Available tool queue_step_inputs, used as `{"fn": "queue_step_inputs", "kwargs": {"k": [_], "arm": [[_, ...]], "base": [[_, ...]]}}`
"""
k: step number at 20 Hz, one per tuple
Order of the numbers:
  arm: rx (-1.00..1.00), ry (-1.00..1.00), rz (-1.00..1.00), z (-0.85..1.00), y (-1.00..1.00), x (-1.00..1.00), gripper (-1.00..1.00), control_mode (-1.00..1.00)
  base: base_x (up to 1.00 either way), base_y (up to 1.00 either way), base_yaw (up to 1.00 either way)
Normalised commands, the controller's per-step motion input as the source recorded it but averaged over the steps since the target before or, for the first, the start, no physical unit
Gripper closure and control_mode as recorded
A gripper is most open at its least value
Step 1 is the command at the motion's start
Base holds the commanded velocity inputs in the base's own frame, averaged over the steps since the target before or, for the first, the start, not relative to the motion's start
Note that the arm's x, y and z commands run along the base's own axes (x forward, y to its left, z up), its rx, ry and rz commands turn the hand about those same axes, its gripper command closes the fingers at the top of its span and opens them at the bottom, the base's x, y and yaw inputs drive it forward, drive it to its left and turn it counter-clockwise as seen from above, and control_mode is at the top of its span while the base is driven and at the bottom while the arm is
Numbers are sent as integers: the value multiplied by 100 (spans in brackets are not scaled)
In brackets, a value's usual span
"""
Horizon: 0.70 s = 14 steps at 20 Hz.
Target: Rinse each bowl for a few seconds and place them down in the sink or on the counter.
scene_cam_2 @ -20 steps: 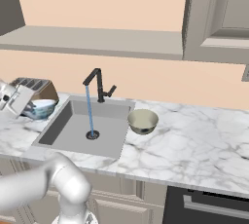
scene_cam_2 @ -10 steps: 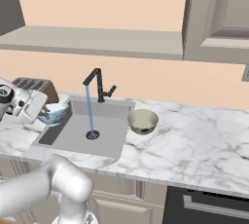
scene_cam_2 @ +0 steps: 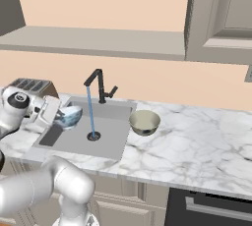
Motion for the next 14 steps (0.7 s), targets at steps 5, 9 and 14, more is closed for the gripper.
{"fn": "queue_step_inputs", "kwargs": {"k": [5, 9, 14], "arm": [[-5, 0, -4, -11, -25, 45, 100, -100], [-3, 0, -3, -12, -12, 53, 100, -100], [-2, 0, -2, -14, -5, 55, 100, -100]], "base": [[0, 0, 0], [0, 0, 0], [0, 0, 0]]}}
